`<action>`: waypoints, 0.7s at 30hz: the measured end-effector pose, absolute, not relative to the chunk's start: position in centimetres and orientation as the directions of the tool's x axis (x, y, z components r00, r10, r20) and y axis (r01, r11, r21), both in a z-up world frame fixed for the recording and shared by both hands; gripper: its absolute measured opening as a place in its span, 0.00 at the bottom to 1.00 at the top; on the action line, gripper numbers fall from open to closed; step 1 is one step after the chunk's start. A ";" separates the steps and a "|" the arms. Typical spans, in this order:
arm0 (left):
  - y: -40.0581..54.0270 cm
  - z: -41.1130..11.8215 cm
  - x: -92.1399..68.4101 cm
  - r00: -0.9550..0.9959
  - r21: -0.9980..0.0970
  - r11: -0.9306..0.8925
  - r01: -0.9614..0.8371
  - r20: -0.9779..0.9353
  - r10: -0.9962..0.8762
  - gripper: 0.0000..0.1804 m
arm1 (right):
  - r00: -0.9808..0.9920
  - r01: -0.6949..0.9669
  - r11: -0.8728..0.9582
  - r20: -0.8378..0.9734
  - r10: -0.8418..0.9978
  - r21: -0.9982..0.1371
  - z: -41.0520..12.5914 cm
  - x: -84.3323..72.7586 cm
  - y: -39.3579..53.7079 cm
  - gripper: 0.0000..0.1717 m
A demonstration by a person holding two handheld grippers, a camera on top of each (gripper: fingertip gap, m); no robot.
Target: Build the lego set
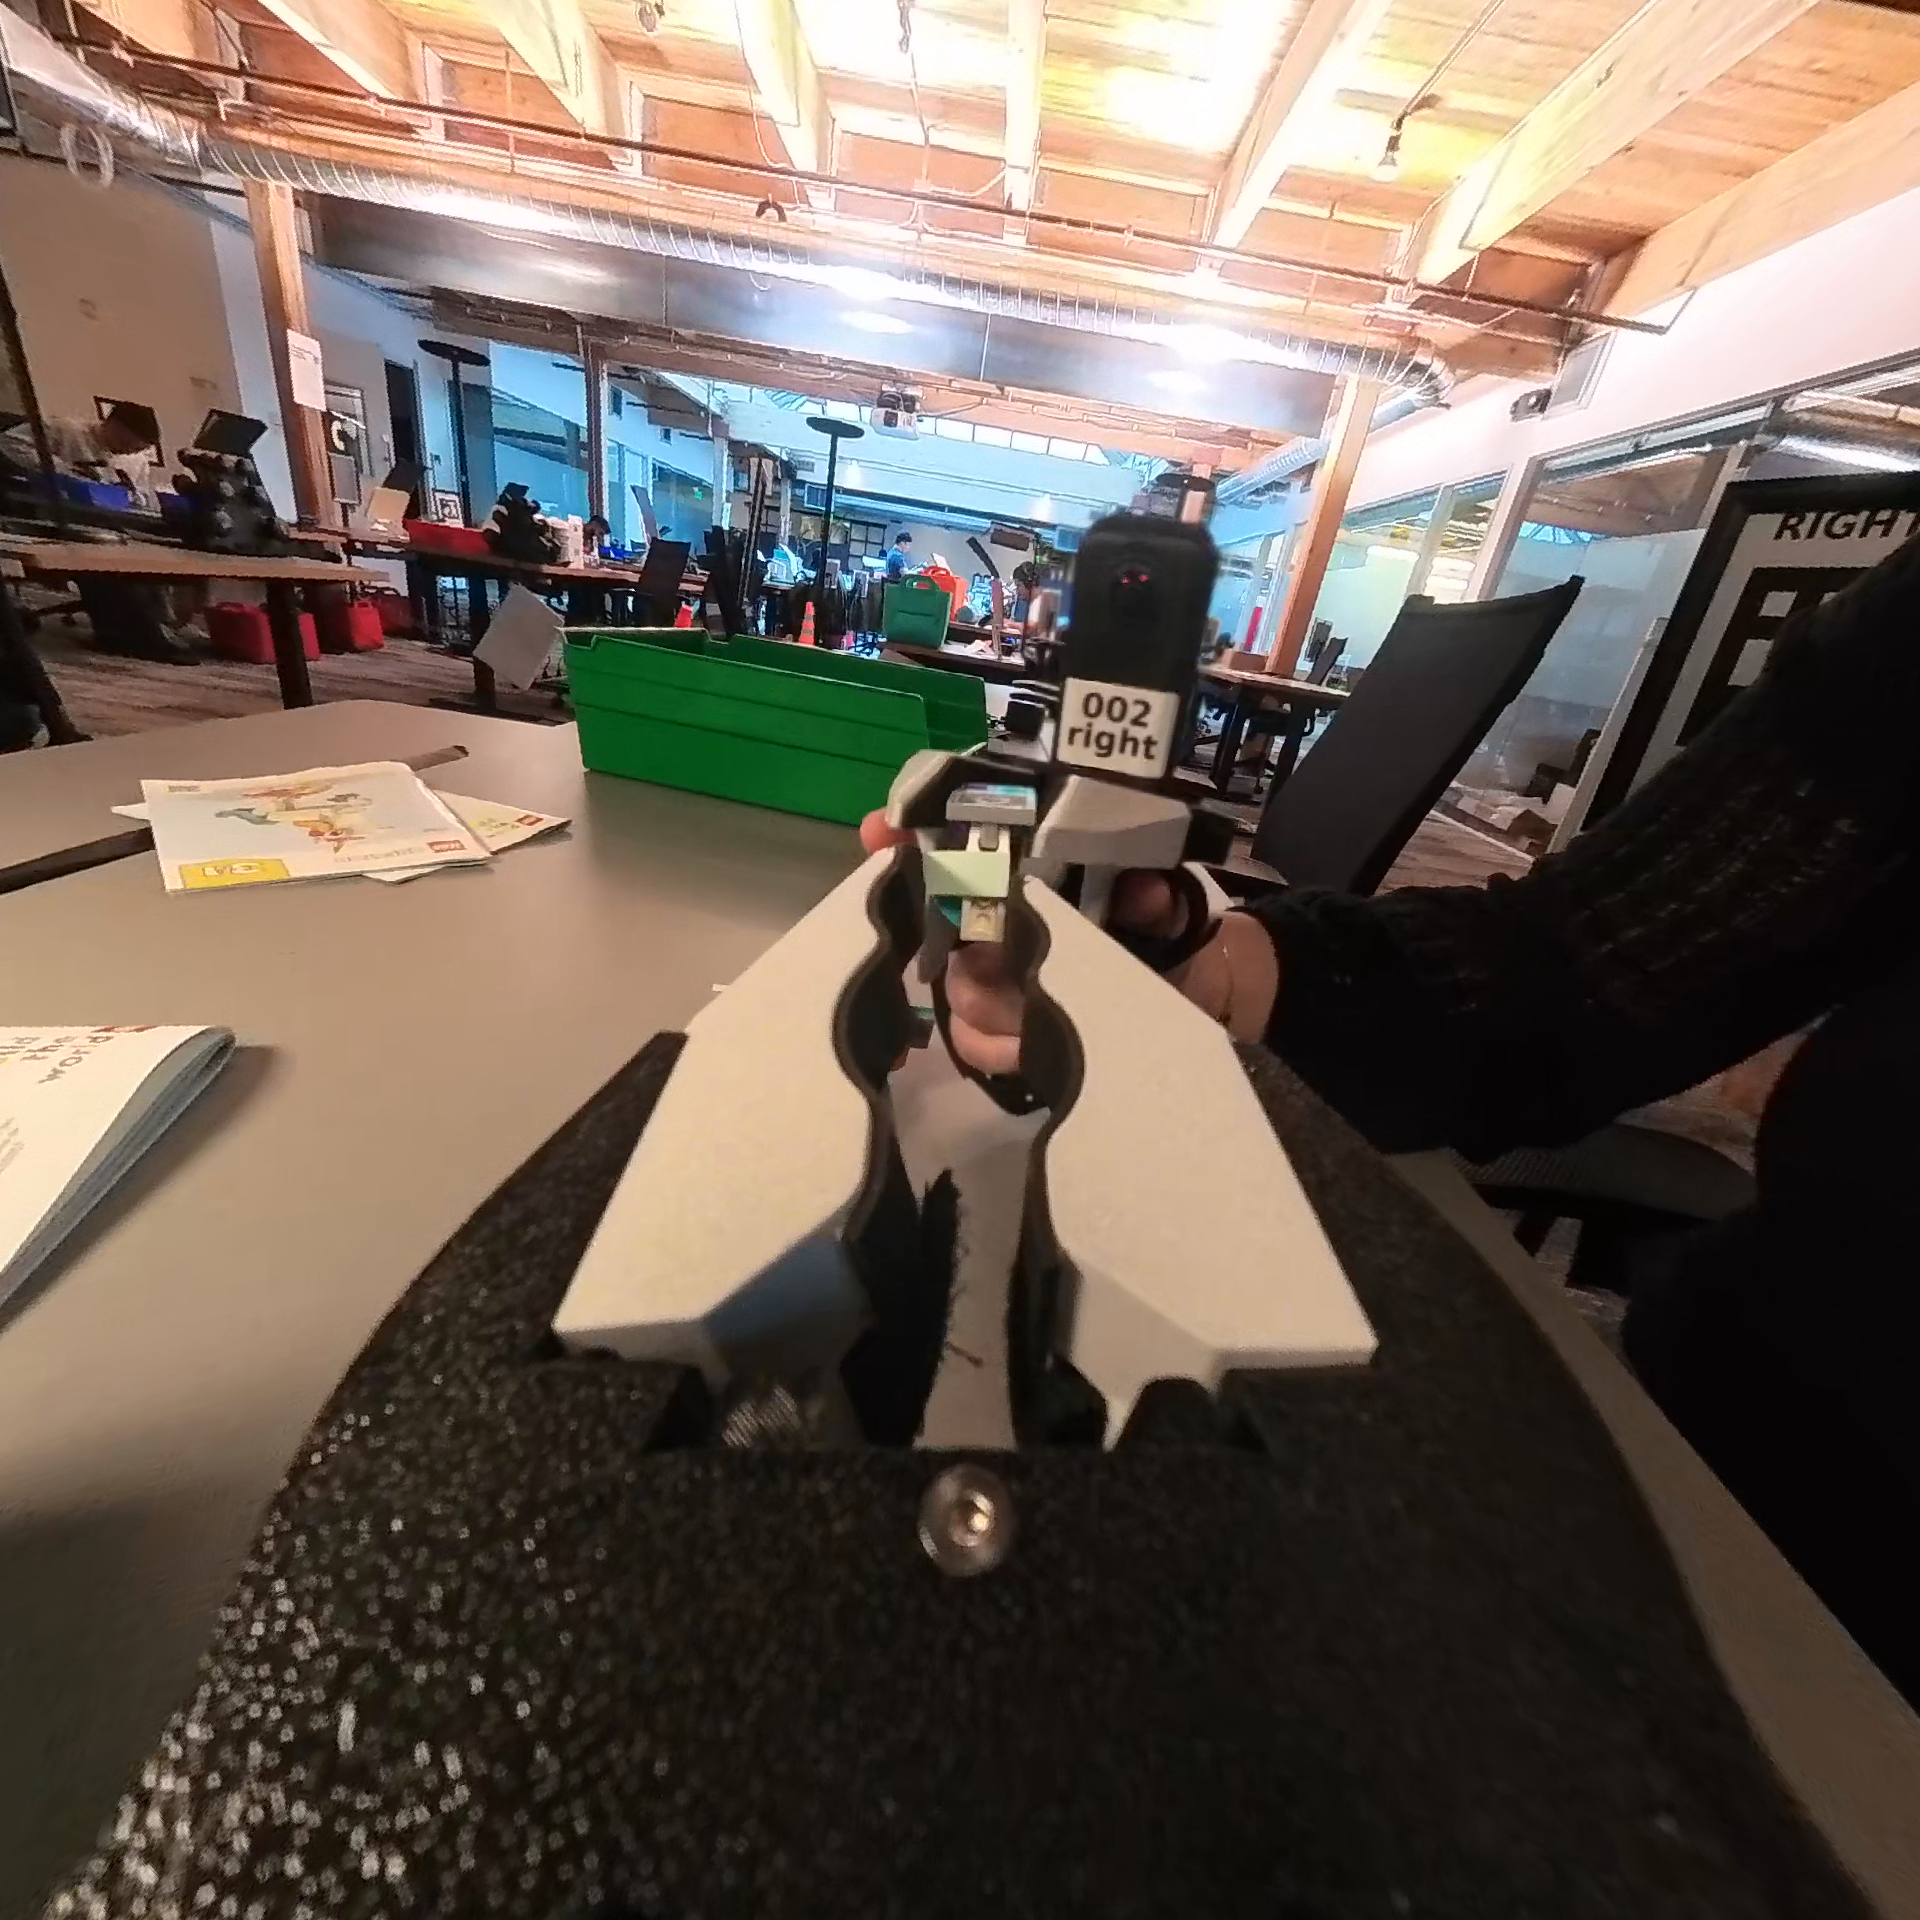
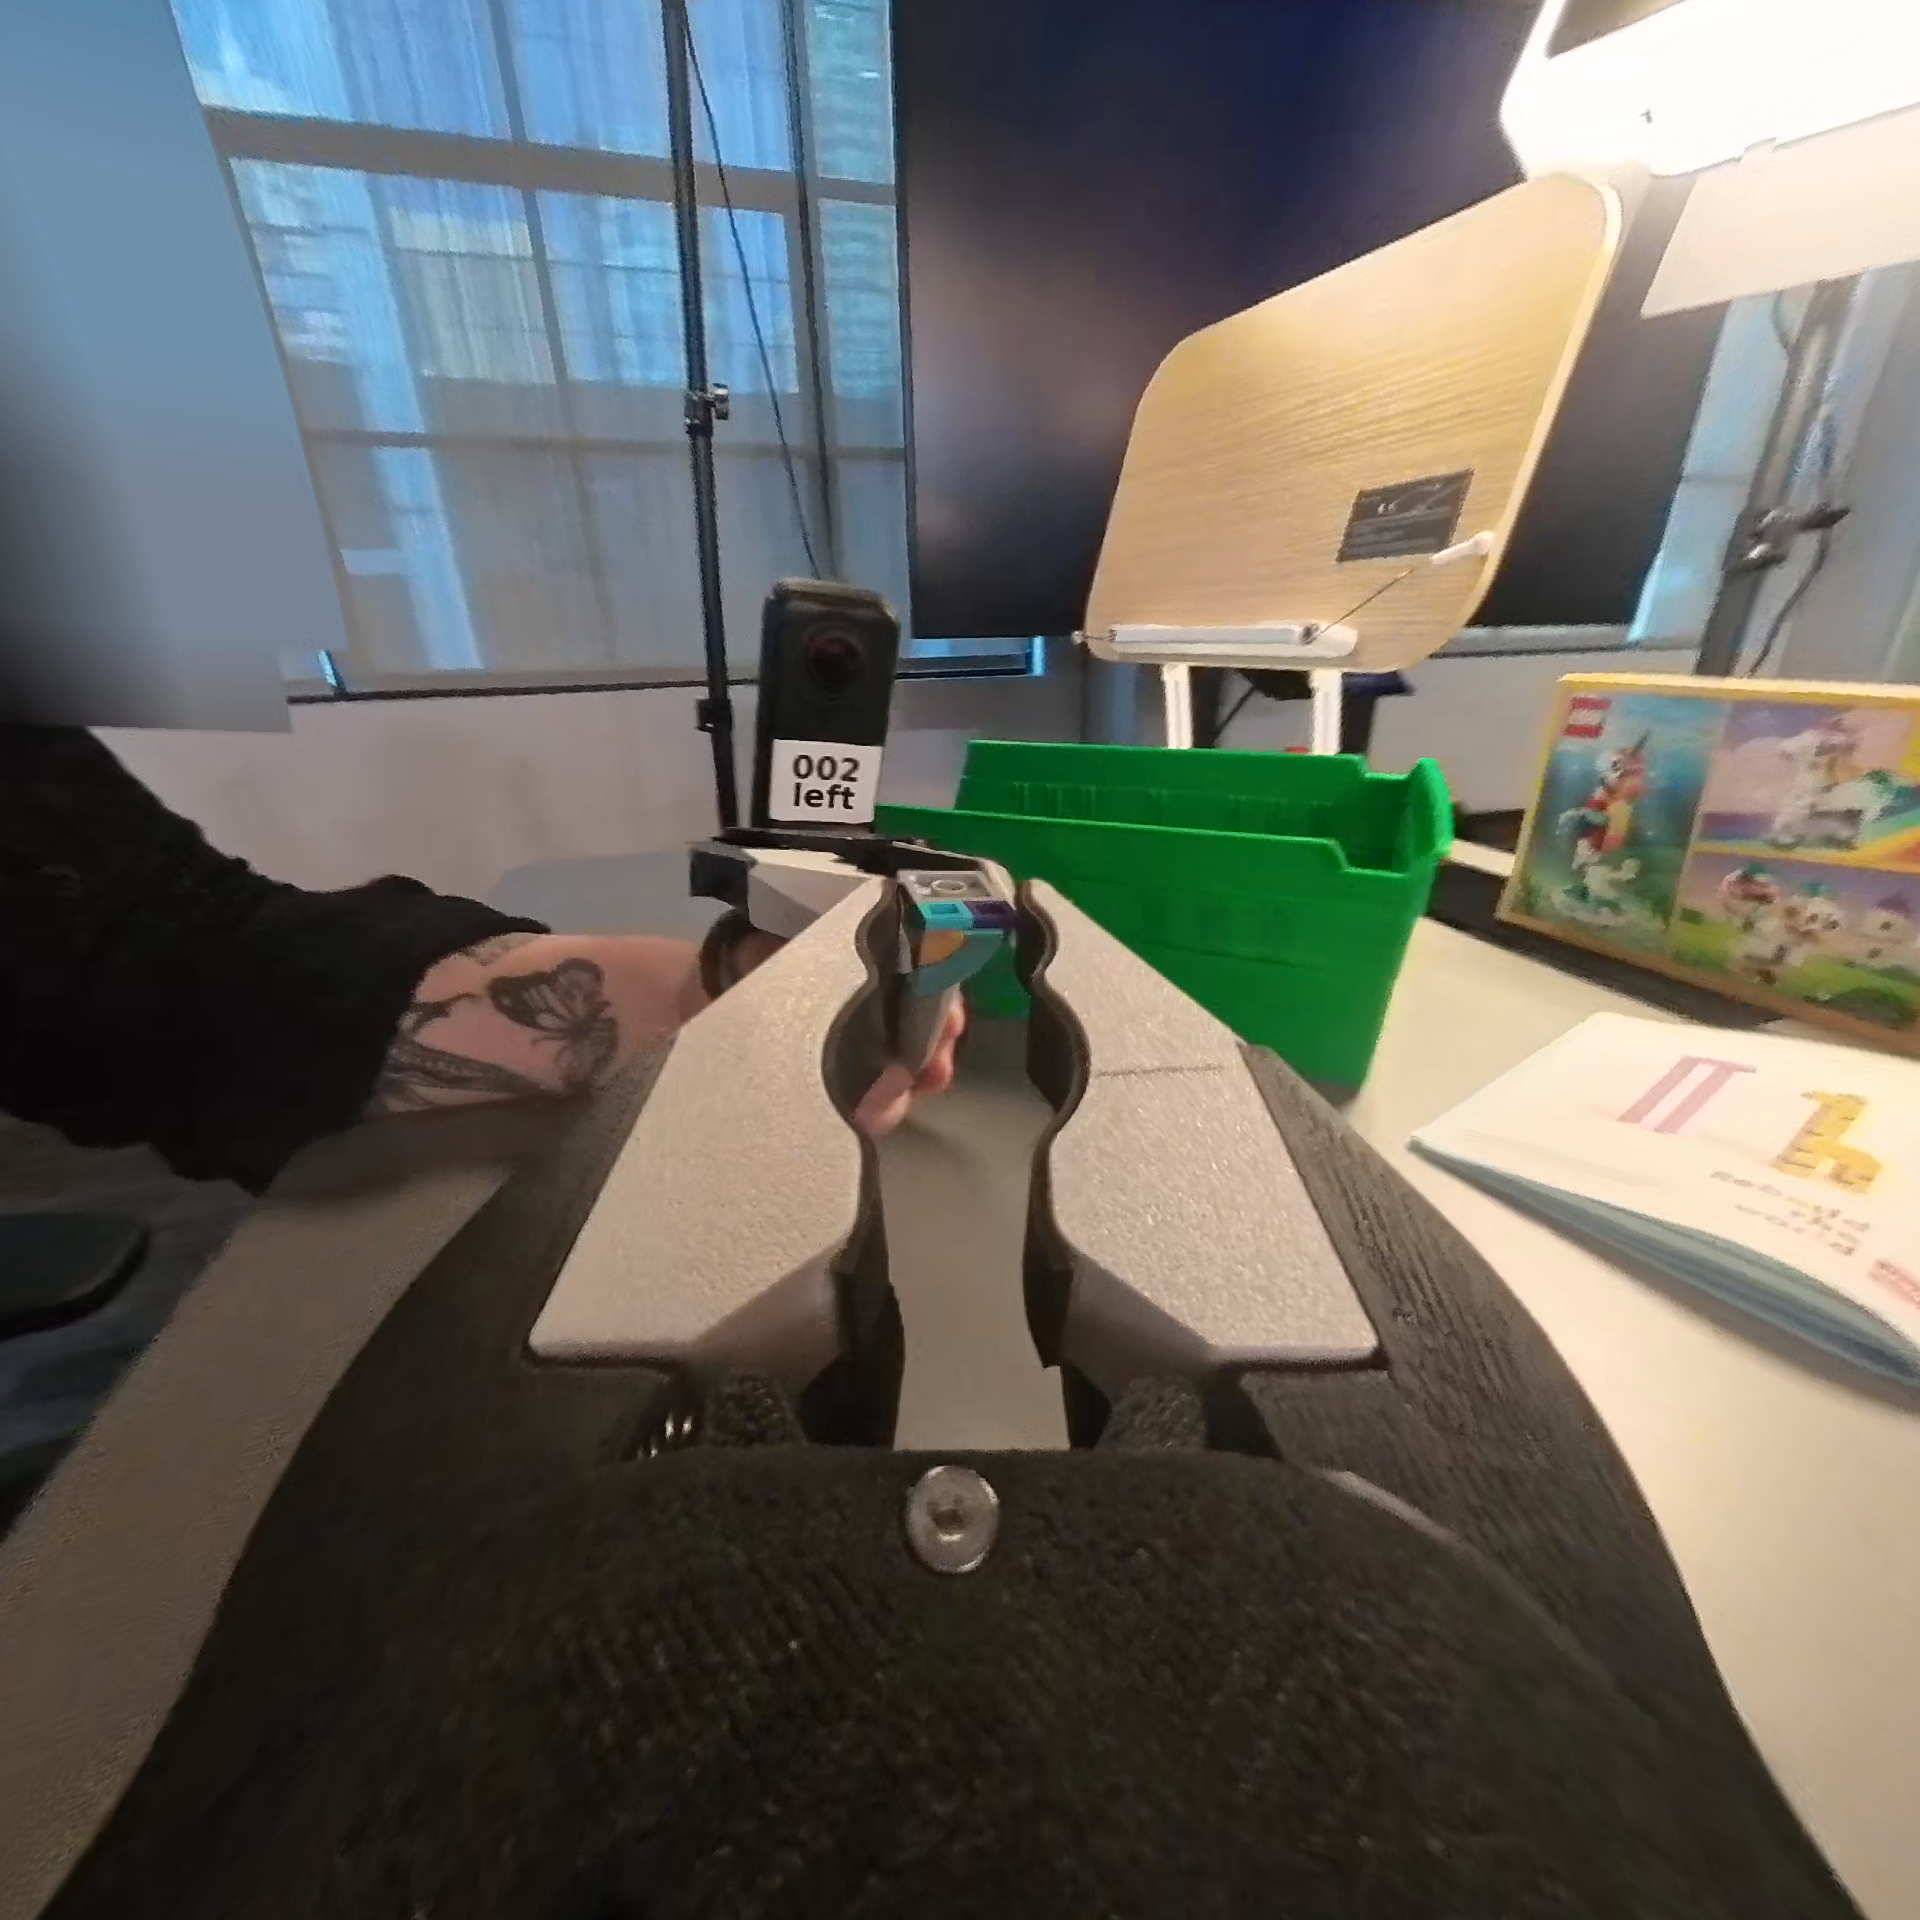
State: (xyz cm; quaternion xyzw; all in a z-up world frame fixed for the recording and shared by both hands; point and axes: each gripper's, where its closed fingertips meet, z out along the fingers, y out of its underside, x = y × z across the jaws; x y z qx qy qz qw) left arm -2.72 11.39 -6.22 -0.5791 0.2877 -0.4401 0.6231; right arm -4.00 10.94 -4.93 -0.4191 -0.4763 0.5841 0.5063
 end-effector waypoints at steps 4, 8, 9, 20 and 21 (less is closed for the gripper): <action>11.4 -6.2 -2.7 0.443 -0.973 -0.063 0.221 0.158 -0.882 0.07 | -0.006 -0.199 0.175 0.180 0.984 -0.964 -4.8 -4.2 11.1 0.12; 11.2 -6.2 -2.6 0.430 -0.972 -0.066 0.225 0.160 -0.888 0.06 | -0.025 -0.200 0.167 0.175 0.984 -0.965 -4.8 -4.1 10.9 0.12; 11.2 -6.2 -2.5 0.425 -0.971 -0.071 0.226 0.164 -0.890 0.07 | -0.045 -0.199 0.141 0.153 0.987 -0.970 -4.8 -4.1 10.8 0.12; 11.4 -5.8 -3.4 0.351 -0.922 -0.199 0.331 0.316 -0.881 0.14 | -0.216 -0.143 -0.183 -0.150 0.965 -0.973 -5.0 -3.1 11.9 0.10; 11.5 -6.0 -3.3 0.350 -0.921 -0.210 0.327 0.324 -0.879 0.15 | -0.223 -0.143 -0.194 -0.159 0.962 -0.971 -5.0 -2.9 11.9 0.10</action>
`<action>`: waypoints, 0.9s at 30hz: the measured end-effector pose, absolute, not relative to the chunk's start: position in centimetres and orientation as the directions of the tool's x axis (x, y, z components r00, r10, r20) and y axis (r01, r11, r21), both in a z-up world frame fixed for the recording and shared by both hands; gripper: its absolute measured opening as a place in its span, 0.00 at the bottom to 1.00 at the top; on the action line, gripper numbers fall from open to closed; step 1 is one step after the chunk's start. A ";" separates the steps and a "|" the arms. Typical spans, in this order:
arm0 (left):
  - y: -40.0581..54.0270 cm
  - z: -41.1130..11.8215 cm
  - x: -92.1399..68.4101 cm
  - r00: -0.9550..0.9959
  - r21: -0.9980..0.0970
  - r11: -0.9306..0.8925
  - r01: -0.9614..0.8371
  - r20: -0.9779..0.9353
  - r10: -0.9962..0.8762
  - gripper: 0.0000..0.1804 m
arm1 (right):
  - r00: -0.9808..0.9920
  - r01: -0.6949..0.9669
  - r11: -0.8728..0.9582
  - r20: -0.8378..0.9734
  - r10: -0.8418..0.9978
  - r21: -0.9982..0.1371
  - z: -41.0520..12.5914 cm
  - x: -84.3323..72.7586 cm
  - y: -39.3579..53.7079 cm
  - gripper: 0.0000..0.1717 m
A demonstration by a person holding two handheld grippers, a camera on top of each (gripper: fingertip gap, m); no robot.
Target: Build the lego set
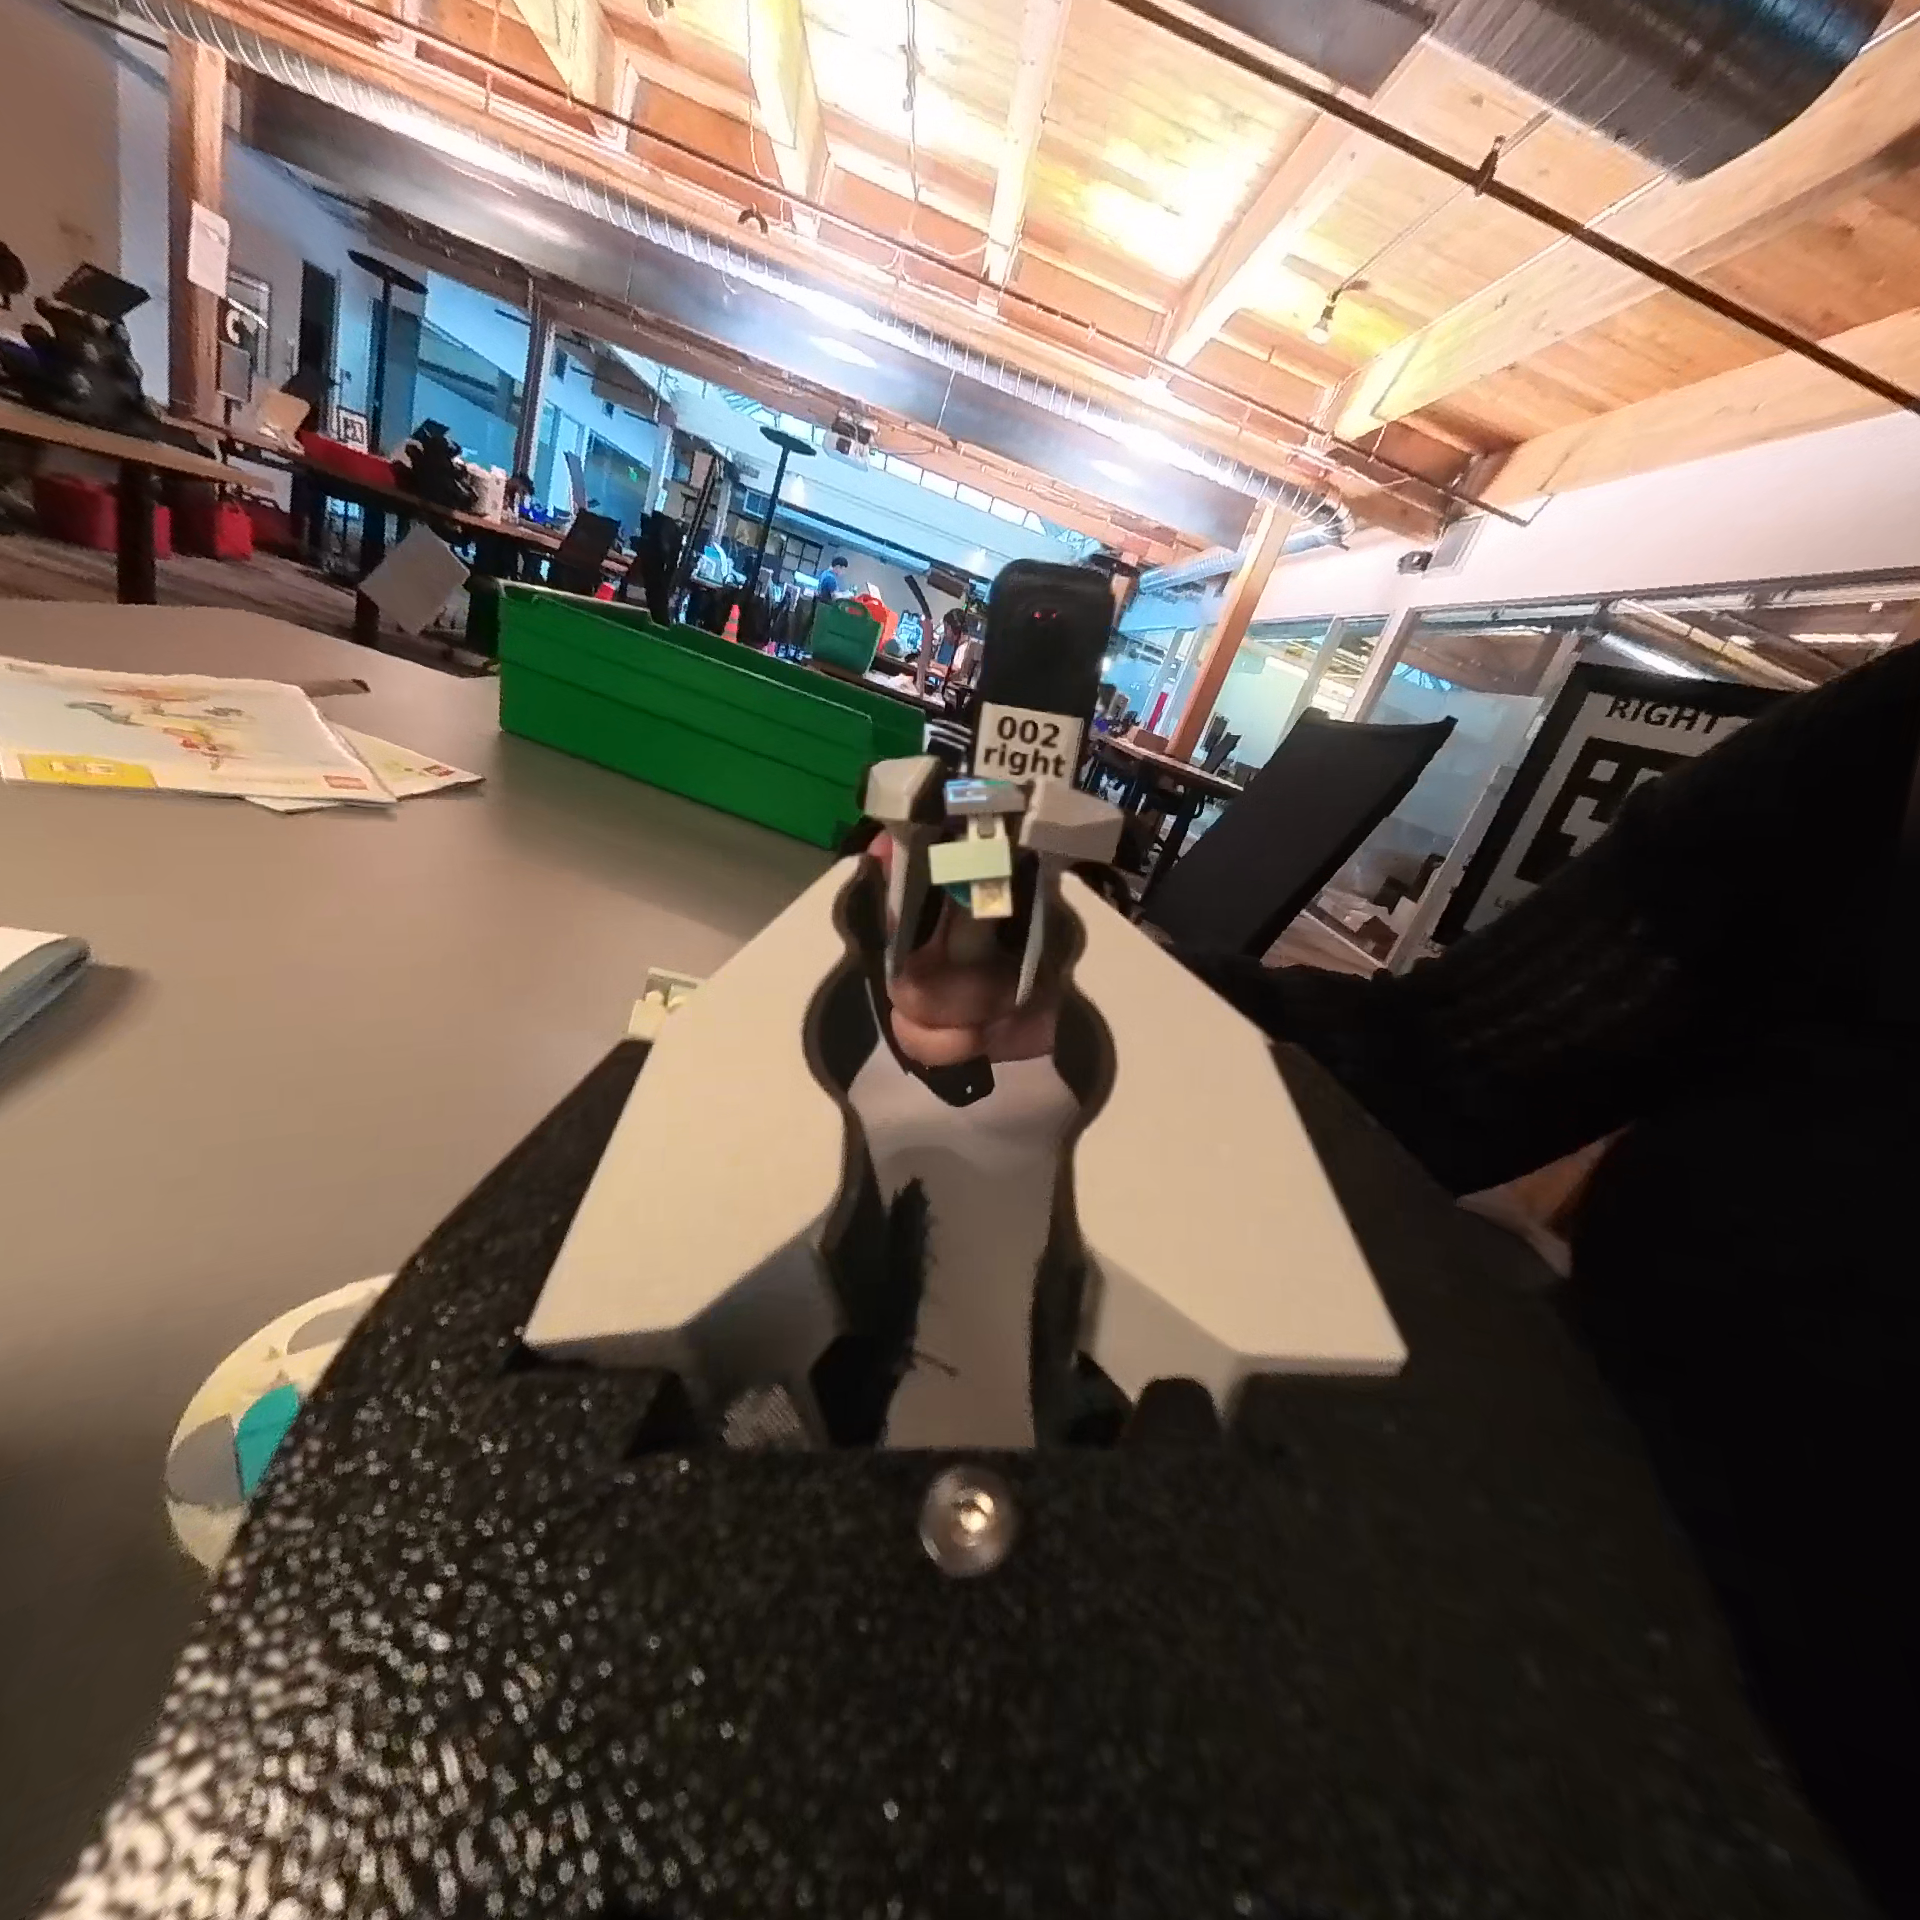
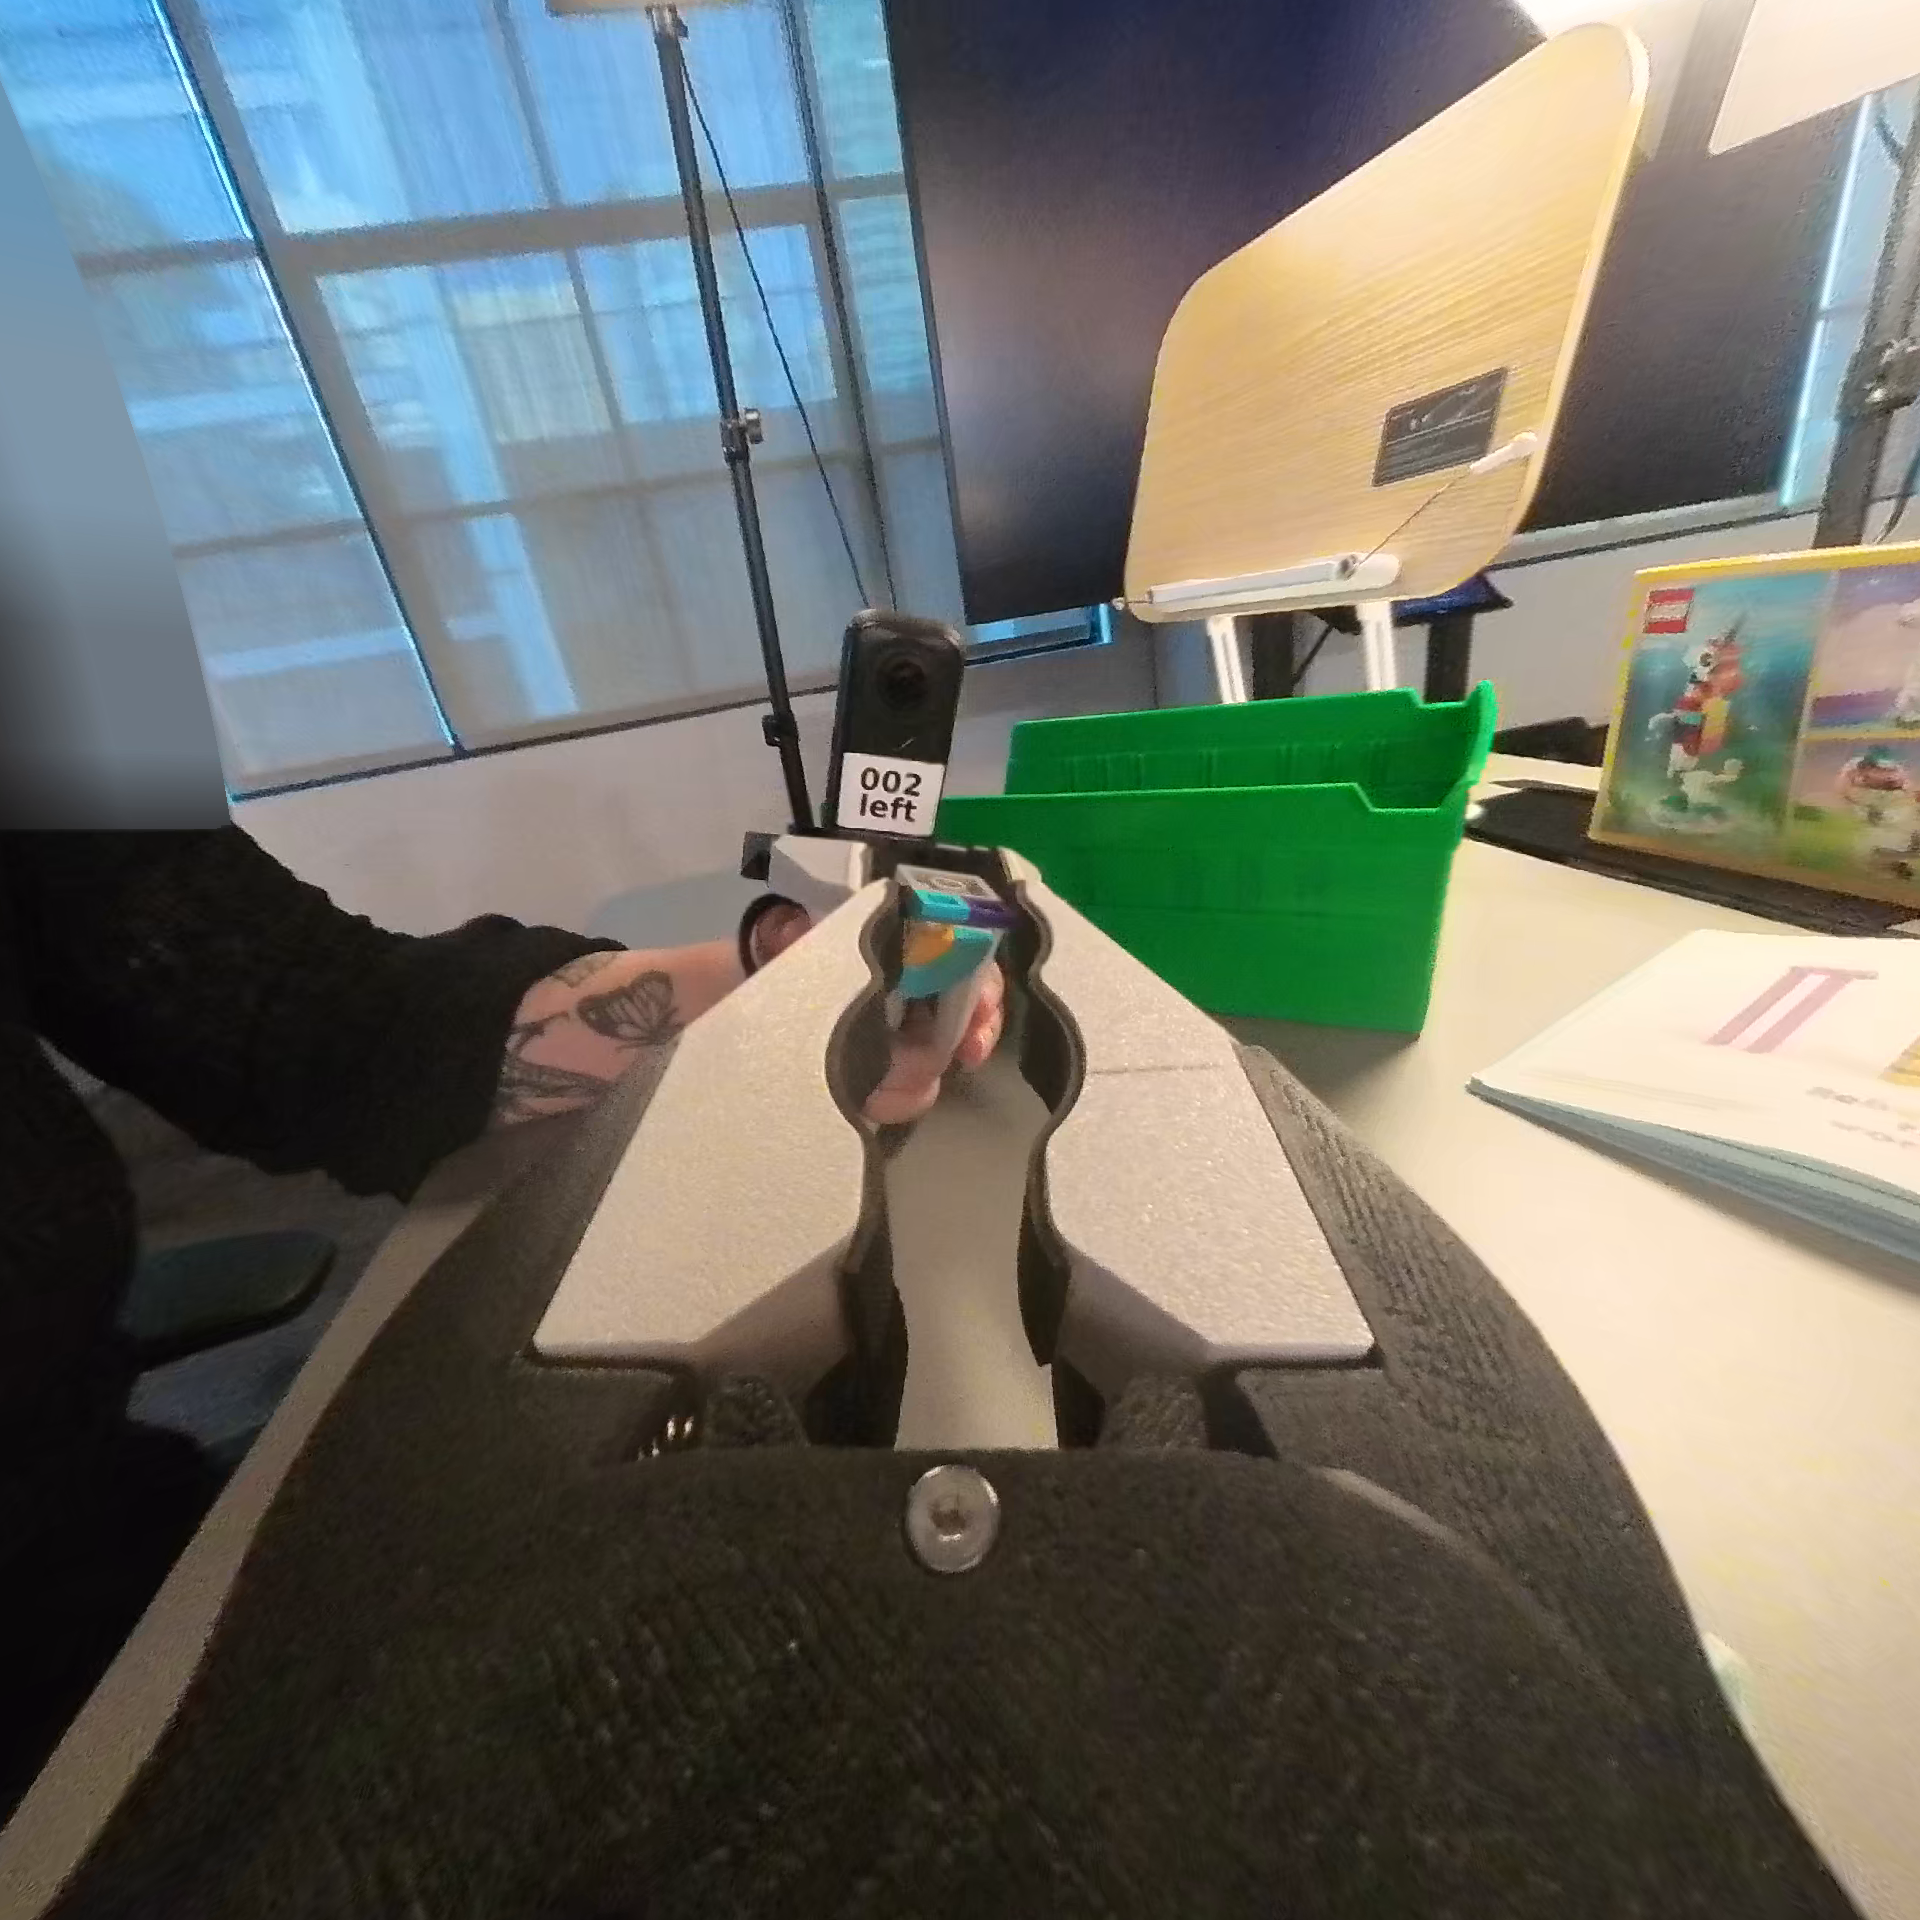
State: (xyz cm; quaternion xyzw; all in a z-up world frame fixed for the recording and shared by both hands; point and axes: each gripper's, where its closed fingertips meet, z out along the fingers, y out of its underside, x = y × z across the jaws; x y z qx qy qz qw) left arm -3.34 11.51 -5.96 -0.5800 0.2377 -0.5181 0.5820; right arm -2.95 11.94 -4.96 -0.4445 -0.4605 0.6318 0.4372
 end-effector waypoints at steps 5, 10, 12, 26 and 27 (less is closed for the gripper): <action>11.5 -7.0 -2.4 0.370 -0.944 -0.218 0.249 0.301 -0.879 0.16 | -0.236 -0.116 -0.163 -0.132 0.963 -0.980 -5.3 -3.1 11.4 0.10; 11.1 -7.0 -2.2 0.355 -0.947 -0.212 0.240 0.289 -0.889 0.07 | -0.251 -0.083 -0.149 -0.124 0.960 -0.985 -5.9 -3.5 10.8 0.10; 10.9 -7.4 -1.9 0.355 -0.956 -0.215 0.200 0.275 -0.893 0.07 | -0.273 -0.065 -0.141 -0.118 0.955 -0.988 -6.1 -3.3 10.5 0.10; 6.7 -7.1 -0.3 0.043 -0.926 -0.341 0.160 0.352 -0.935 0.07 | -0.597 0.029 -0.306 -0.262 0.758 -0.952 -5.5 -1.6 6.1 0.09; 6.5 -7.1 -0.2 0.025 -0.925 -0.350 0.151 0.358 -0.934 0.07 | -0.610 0.038 -0.309 -0.267 0.746 -0.950 -5.5 -1.5 5.9 0.09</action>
